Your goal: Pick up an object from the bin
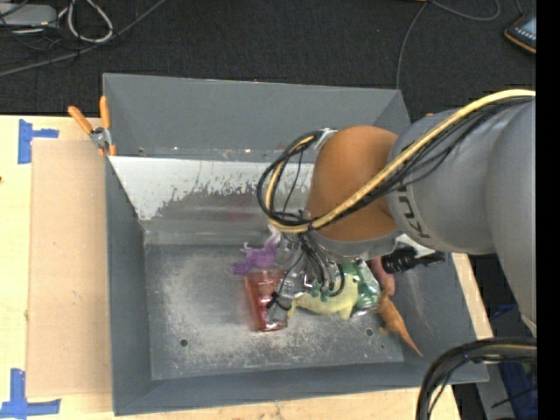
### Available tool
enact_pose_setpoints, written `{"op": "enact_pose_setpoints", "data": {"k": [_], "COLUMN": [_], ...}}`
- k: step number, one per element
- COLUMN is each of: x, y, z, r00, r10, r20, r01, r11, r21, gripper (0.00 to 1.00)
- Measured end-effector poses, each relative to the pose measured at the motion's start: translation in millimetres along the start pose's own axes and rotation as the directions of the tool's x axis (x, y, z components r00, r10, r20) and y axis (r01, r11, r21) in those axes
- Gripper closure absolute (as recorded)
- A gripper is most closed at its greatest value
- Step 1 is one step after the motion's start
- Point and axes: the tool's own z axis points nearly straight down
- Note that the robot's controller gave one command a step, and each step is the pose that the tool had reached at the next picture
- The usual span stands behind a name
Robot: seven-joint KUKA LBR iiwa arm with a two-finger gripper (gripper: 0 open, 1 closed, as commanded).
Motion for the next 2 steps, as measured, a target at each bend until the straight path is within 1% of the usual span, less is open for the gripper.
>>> {"op": "enact_pose_setpoints", "data": {"k": [1,2], "x": [-4.0,-17.2], "y": [2.4,-11.6], "z": [4.2,26.9], "r00": [0.987,0.992], "r10": [-0.16,-0.128], "r20": [-0.002,-0.003], "r01": [0.16,0.128], "r11": [0.987,0.992], "r21": [0.0,0.0], "gripper": [0.0,0.0]}}
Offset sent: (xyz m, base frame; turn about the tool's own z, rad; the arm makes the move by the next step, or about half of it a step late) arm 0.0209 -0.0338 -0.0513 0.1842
